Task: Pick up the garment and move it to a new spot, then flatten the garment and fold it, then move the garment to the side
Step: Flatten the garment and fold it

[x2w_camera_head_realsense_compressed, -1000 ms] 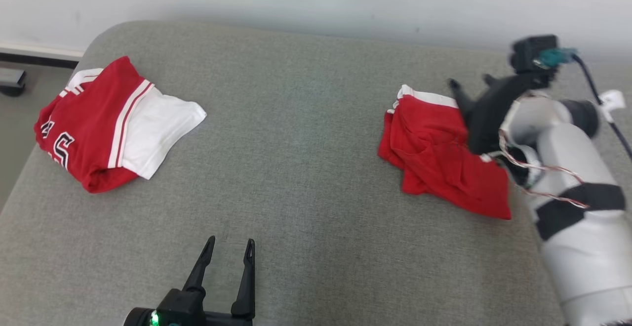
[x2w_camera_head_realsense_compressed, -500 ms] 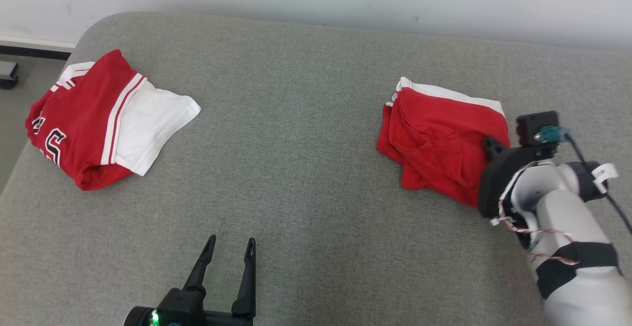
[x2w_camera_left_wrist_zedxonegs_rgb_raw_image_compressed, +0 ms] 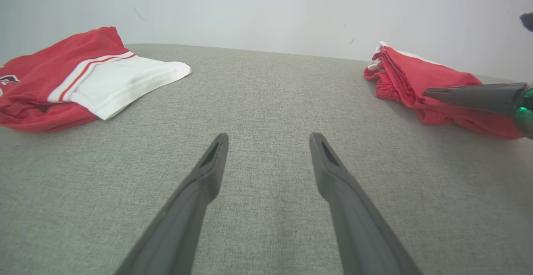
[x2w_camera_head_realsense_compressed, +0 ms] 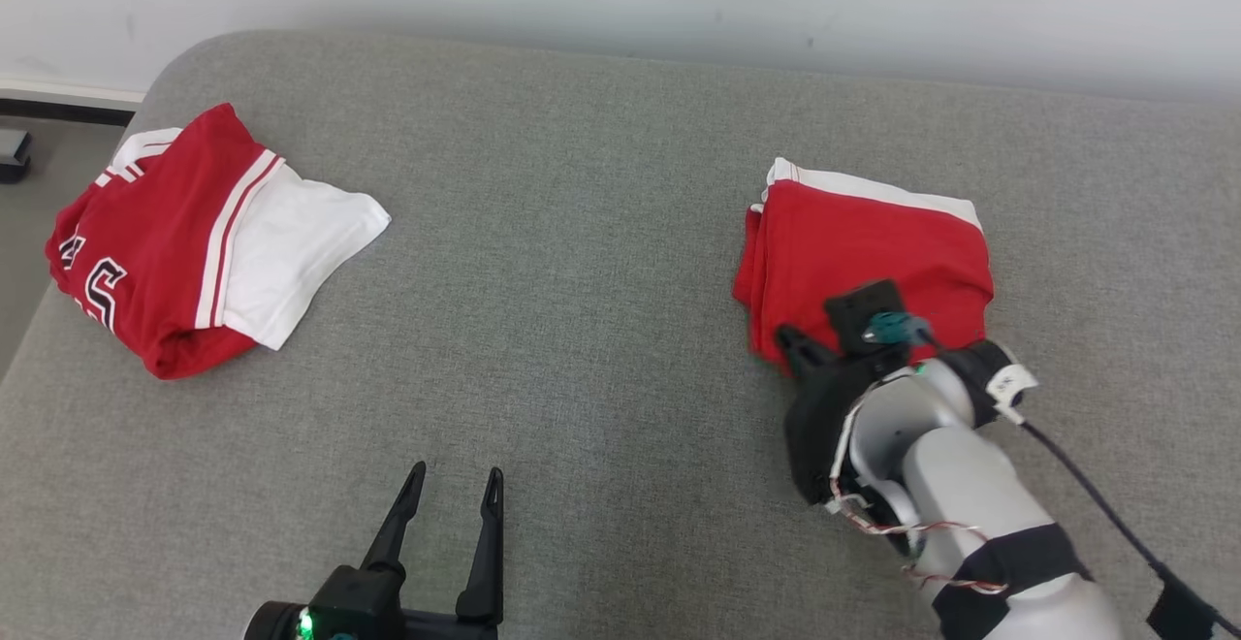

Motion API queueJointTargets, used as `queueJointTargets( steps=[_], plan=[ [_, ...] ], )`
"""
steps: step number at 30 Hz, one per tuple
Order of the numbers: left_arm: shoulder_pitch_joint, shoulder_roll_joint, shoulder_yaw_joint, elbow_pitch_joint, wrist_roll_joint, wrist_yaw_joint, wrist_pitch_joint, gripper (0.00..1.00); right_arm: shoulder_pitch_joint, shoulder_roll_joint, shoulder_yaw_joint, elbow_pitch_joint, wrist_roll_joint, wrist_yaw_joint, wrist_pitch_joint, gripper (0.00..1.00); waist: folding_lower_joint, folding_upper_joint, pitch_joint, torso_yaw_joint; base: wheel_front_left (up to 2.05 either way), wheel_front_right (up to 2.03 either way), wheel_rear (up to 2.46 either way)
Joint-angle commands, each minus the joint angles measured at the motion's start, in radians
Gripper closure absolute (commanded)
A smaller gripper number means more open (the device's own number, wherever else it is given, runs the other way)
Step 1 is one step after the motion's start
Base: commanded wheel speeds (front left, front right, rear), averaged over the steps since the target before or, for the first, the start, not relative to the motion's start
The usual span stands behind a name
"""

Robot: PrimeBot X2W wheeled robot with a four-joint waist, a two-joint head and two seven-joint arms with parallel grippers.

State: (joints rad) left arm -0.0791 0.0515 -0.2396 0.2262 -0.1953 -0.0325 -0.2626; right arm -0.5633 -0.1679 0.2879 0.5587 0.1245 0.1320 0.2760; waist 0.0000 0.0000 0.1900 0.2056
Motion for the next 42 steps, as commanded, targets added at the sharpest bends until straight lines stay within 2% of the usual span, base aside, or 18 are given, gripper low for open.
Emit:
queueJointTargets(
  steps=[1, 9, 13, 14, 15, 16, 19, 25, 29, 42],
  plan=[
    [-0.004, -0.002, 0.000, 0.001, -0.015, -0.001, -0.003, 0.00, 0.013, 0.008, 0.011, -0.004, 0.007, -0.002, 0.006, 1.00, 0.0000, 0.0000, 0.001, 0.001, 0.00, 0.00, 0.00],
    [-0.006, -0.002, -0.006, 0.007, -0.018, 0.001, -0.003, 0.00, 0.024, 0.051, 0.135, -0.011, 0.053, -0.002, 0.014, 1.00, 0.0000, 0.0000, -0.003, 0.008, 0.00, 0.00, 0.00],
    [0.004, -0.002, 0.002, 0.006, -0.011, 0.004, -0.003, 0.00, 0.035, 0.061, 0.141, -0.046, 0.093, -0.002, -0.026, 1.00, 0.0000, 0.0000, -0.018, 0.005, 0.00, 0.00, 0.00],
    [0.009, -0.002, 0.005, 0.004, -0.009, 0.006, -0.003, 0.00, 0.046, 0.064, 0.129, -0.062, 0.102, -0.002, -0.041, 0.67, 0.0000, 0.0000, -0.024, 0.002, 0.00, 0.00, 0.00],
    [0.016, -0.002, 0.009, 0.002, -0.007, 0.006, -0.003, 0.00, 0.061, 0.065, 0.116, -0.083, 0.106, -0.002, -0.058, 0.53, 0.0000, 0.0000, -0.031, -0.001, 0.00, 0.00, 0.00],
    [0.026, -0.002, 0.019, -0.004, -0.004, 0.007, -0.003, 0.00, 0.103, 0.071, 0.071, -0.124, 0.120, -0.002, -0.085, 0.00, 0.0000, 0.0000, -0.045, -0.012, 0.00, 0.00, 0.00],
    [0.045, -0.001, 0.037, -0.016, -0.001, 0.011, -0.003, 0.00, 0.184, 0.088, 0.002, -0.216, 0.147, -0.002, -0.120, 0.00, 0.0000, 0.0000, -0.065, -0.032, 0.00, 0.00, 0.00],
    [0.076, 0.002, 0.078, -0.044, 0.008, 0.011, -0.003, 0.00, 0.405, 0.115, -0.217, -0.409, 0.107, -0.002, -0.200, 0.00, 0.0000, 0.0000, -0.106, -0.070, 0.00, 0.00, 0.00],
    [0.092, 0.005, 0.105, -0.061, 0.019, 0.011, -0.003, 0.00, 0.506, 0.120, -0.315, -0.503, 0.113, -0.002, -0.271, 0.00, 0.0000, 0.0000, -0.129, -0.103, 0.00, 0.00, 0.00],
    [0.114, 0.006, 0.178, -0.077, 0.035, 0.000, -0.003, 0.00, 0.595, 0.119, -0.432, -0.506, 0.094, -0.002, -0.433, 0.00, 0.0000, 0.0000, -0.161, -0.173, 0.00, 0.00, 0.00]
  ],
)
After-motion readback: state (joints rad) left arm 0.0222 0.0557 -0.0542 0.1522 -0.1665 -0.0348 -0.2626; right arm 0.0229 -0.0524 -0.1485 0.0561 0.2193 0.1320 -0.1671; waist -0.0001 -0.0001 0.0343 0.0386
